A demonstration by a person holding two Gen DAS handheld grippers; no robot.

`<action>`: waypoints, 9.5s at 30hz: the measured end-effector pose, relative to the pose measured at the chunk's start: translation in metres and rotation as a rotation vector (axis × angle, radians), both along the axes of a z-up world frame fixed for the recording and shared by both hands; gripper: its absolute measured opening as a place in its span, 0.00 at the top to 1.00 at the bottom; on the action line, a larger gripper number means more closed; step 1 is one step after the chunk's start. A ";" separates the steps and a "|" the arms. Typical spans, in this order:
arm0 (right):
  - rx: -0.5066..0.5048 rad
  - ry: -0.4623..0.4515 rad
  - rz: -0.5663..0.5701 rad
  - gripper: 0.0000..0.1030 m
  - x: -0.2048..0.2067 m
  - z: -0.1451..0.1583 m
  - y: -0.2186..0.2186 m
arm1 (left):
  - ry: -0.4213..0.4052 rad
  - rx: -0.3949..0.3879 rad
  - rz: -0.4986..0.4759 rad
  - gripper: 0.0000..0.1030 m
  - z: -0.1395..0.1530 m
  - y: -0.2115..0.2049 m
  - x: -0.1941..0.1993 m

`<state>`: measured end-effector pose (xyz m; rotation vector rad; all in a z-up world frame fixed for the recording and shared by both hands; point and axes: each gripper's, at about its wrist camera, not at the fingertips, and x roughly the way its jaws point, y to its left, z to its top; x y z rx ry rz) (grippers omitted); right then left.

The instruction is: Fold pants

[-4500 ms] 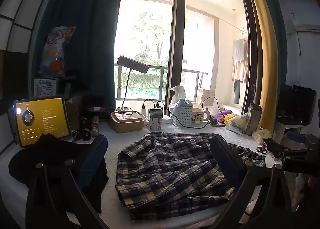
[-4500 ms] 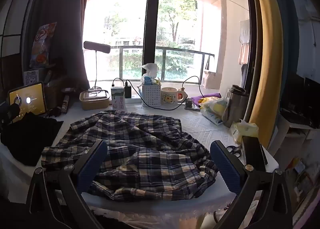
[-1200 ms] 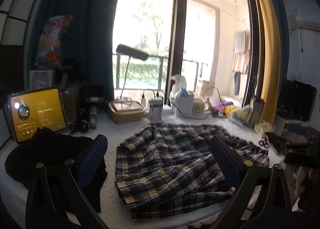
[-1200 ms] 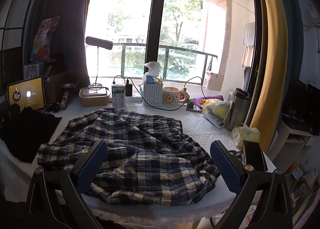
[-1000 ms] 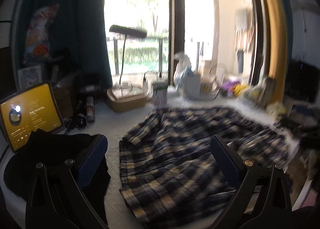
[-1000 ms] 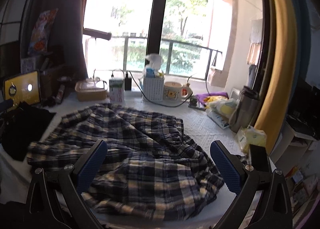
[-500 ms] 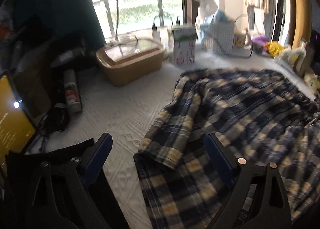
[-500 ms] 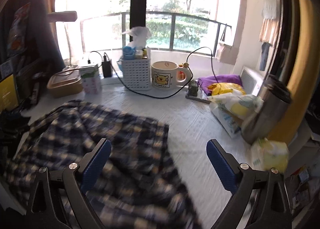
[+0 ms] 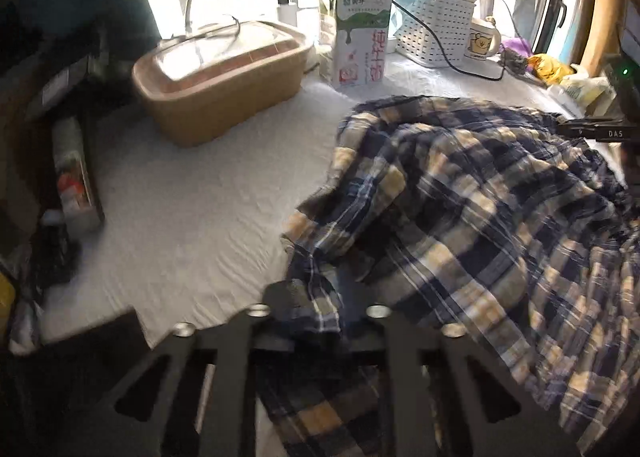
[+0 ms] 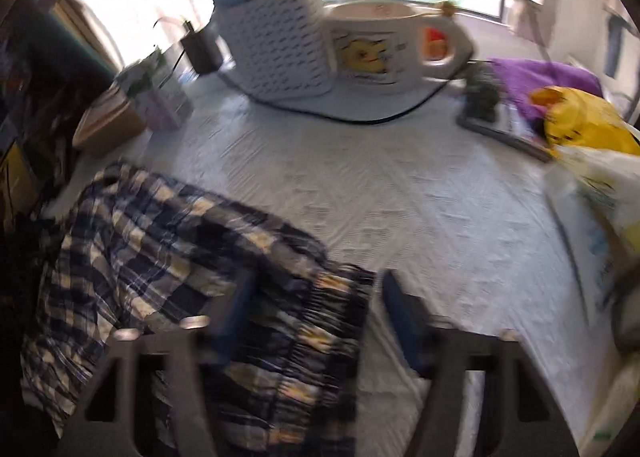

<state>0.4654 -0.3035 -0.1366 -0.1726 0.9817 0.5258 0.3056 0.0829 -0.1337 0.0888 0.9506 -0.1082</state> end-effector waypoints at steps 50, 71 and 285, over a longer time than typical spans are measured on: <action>-0.030 -0.231 -0.118 0.37 -0.080 0.033 -0.070 | 0.066 -0.080 -0.076 0.29 -0.001 -0.015 -0.074; -0.137 -0.133 0.048 0.73 -0.148 -0.011 -0.059 | -0.047 -0.120 0.068 0.42 0.031 -0.004 -0.086; 0.021 -0.560 -0.266 0.84 -0.131 0.083 -0.087 | -0.434 -0.175 -0.074 0.96 0.131 -0.024 -0.054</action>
